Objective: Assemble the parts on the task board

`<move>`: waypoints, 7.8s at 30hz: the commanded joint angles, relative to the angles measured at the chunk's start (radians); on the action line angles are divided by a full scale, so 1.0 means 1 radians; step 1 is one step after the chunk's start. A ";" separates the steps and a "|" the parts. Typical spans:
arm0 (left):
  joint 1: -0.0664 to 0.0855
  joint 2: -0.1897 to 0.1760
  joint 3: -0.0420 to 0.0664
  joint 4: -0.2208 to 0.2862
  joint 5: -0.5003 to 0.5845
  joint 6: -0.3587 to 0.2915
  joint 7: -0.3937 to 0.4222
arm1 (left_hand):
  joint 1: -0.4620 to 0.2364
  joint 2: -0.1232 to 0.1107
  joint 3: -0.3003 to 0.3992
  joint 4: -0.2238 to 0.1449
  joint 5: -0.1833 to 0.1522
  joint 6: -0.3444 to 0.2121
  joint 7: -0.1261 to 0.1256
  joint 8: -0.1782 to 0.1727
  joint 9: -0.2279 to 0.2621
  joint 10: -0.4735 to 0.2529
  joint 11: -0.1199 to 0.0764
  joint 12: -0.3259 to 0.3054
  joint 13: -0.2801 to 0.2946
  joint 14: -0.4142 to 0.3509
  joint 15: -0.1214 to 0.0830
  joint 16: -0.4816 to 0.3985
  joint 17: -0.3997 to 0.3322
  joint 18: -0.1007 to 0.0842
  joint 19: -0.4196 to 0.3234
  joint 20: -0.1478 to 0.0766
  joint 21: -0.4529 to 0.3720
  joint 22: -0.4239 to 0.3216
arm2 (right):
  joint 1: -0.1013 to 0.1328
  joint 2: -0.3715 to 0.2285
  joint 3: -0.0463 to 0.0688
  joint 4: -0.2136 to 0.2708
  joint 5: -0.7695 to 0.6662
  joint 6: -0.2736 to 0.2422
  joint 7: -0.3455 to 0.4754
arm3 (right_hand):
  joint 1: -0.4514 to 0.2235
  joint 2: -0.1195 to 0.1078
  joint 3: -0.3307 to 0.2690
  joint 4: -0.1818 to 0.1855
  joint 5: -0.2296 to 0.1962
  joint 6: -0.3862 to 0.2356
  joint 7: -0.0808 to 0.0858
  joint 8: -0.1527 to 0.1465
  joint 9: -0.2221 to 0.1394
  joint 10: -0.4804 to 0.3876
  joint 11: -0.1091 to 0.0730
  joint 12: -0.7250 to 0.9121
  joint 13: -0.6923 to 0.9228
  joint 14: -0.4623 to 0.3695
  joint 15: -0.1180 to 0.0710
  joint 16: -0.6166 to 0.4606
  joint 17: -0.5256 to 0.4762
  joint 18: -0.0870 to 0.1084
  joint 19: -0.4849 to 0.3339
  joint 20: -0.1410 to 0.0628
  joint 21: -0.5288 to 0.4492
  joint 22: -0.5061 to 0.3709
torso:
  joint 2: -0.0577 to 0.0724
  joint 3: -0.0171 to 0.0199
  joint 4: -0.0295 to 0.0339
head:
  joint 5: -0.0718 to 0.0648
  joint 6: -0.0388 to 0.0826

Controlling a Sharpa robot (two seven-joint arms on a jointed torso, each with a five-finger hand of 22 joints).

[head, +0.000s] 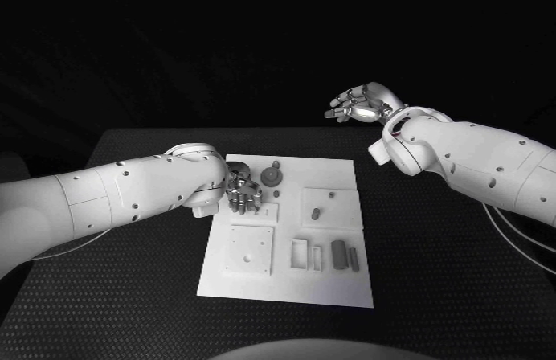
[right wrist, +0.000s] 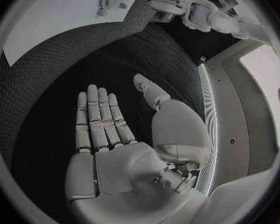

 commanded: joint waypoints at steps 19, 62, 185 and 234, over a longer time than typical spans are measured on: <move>-0.019 0.006 -0.001 -0.002 0.000 0.030 0.003 | -0.020 0.026 0.009 -0.005 0.010 0.084 -0.078 -0.008 0.011 -0.005 -0.004 0.010 0.006 0.004 0.002 0.008 -0.005 -0.015 -0.012 -0.026 0.011 0.022 | 0.000 0.003 0.001 0.001 0.011 0.043 0.004 | -0.001 0.011 -0.012 0.001 -0.003 0.000 0.020 0.005 -0.005 0.010 0.000 -0.011 -0.016 0.011 0.003 -0.016 -0.011 -0.002 -0.003 0.011 -0.016 -0.001 | 0.000 0.0001 -0.0007 | 0.009 -0.011; -0.023 0.000 -0.001 0.021 -0.002 0.050 -0.002 | -0.018 0.023 0.018 -0.006 0.015 0.087 -0.079 -0.012 0.017 -0.006 -0.004 0.011 0.007 0.003 0.001 0.010 -0.007 -0.015 -0.015 -0.030 0.017 0.022 | 0.000 0.009 0.000 -0.005 0.011 0.057 -0.002 | -0.004 0.017 -0.016 0.002 0.002 0.000 0.020 0.006 -0.012 0.012 -0.002 -0.019 -0.036 0.005 0.007 -0.033 -0.023 -0.005 -0.015 0.015 -0.033 0.001 | 0.000 0.0002 -0.0004 | 0.005 -0.017; -0.043 -0.089 0.000 0.136 -0.090 -0.276 0.039 | 0.007 0.008 0.030 0.047 -0.159 0.089 -0.074 -0.051 0.040 -0.013 -0.002 -0.004 0.001 0.000 0.003 0.012 -0.030 -0.015 -0.019 -0.026 0.040 0.018 | 0.000 -0.004 0.000 -0.003 0.025 0.062 0.000 | -0.040 0.029 -0.022 0.008 0.030 0.001 0.020 0.009 -0.025 0.020 -0.001 -0.024 -0.066 0.001 0.013 -0.046 -0.035 -0.006 -0.021 0.019 -0.051 0.015 | 0.000 0.0003 0.0004 | 0.004 -0.015; -0.083 -0.113 -0.001 0.189 -0.209 -0.350 0.026 | 0.057 -0.026 0.031 0.081 -0.209 0.096 -0.074 -0.072 0.056 -0.004 -0.005 -0.011 -0.004 0.009 -0.001 0.022 -0.043 -0.015 -0.012 -0.028 0.055 0.017 | -0.006 -0.012 0.000 -0.004 0.033 0.066 -0.001 | -0.055 0.031 -0.022 0.010 0.039 0.001 0.021 0.010 -0.029 0.021 -0.001 -0.024 -0.073 0.001 0.014 -0.048 -0.038 -0.007 -0.021 0.019 -0.055 0.020 | 0.000 0.0000 -0.0007 | 0.010 -0.020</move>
